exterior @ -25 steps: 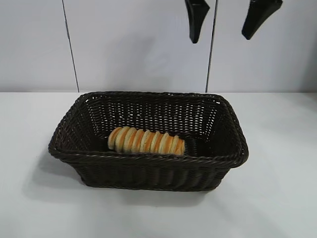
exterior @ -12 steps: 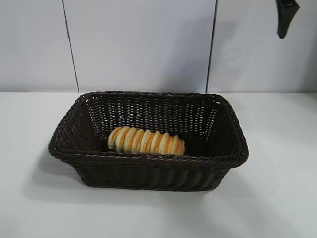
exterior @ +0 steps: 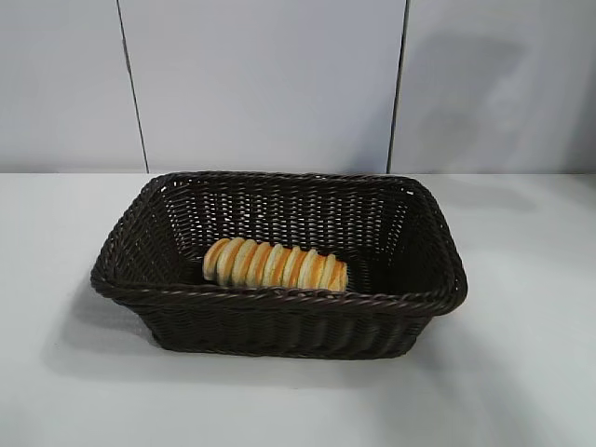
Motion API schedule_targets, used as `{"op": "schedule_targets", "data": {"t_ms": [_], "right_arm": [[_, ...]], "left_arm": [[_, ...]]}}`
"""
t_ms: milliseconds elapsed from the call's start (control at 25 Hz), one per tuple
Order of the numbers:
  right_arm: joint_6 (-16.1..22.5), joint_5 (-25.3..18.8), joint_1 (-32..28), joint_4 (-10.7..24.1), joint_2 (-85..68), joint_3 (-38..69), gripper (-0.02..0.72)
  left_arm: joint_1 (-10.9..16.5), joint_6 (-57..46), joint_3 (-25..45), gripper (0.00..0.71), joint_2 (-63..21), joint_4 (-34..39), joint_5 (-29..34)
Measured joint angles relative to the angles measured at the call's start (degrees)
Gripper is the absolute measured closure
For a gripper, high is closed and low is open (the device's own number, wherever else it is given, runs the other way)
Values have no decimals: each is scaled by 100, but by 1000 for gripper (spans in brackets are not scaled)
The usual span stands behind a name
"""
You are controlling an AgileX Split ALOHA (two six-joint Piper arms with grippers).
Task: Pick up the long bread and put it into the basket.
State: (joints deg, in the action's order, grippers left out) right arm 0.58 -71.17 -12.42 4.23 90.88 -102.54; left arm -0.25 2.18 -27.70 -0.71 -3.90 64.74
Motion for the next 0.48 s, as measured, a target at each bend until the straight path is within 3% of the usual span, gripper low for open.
{"op": "schedule_targets", "data": {"t_ms": [320,480], "right_arm": [[-4,-105,0,-39,-2037,1185,8],[-4,-110,0,103,-3045,1690,8]], "left_arm": [[0,0,0,16,0,0,0],[0,0,0,16,0,0,0]]}}
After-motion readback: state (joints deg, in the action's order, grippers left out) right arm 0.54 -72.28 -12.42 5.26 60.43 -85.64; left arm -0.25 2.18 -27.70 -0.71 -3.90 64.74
